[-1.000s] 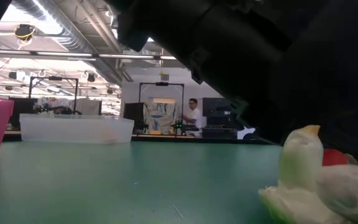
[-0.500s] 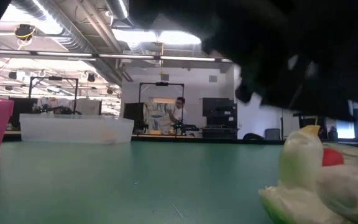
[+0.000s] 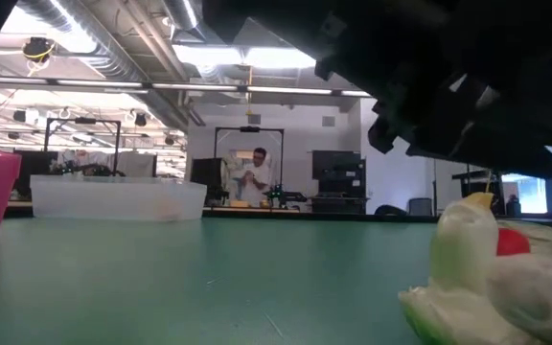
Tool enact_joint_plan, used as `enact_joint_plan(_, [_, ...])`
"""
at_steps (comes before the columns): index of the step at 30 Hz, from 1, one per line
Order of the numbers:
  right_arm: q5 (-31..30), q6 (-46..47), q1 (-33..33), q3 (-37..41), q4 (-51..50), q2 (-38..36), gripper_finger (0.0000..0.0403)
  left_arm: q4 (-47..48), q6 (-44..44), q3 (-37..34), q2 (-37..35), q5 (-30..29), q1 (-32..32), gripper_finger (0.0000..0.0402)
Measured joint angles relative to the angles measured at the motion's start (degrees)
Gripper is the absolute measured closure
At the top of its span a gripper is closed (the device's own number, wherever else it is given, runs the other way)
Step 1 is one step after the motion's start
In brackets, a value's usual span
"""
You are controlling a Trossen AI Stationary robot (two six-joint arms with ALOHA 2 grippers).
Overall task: Sort produce into baskets
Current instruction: Put the red mushroom into the white bin
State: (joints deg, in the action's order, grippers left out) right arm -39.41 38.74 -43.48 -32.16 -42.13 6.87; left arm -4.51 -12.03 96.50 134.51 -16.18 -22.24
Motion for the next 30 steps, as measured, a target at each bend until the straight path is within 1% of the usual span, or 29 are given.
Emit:
enact_joint_plan(3, [0.0,0.0,0.0,0.0,0.0,0.0,0.0182,0.2,0.0,0.0,0.7,0.0,0.0,0.0192])
enact_joint_plan(7, [0.0,0.0,0.0,0.0,0.0,0.0,0.0182,-2.2,0.0,0.0,2.3,0.0,0.2,0.0192])
enact_joint_plan(15, [1.1,0.0,0.0,0.0,0.0,0.0,0.0182,-1.3,-0.9,0.0,2.8,0.1,0.3,0.0192])
enact_joint_plan(22, [1.1,0.0,0.0,0.0,0.0,0.0,0.0182,-1.8,-2.5,0.1,5.3,2.5,0.3,0.0192])
enact_joint_plan(30, [1.1,0.0,0.0,0.0,0.0,0.0,0.0182,-2.5,-2.4,0.1,5.5,1.6,0.4,0.0195])
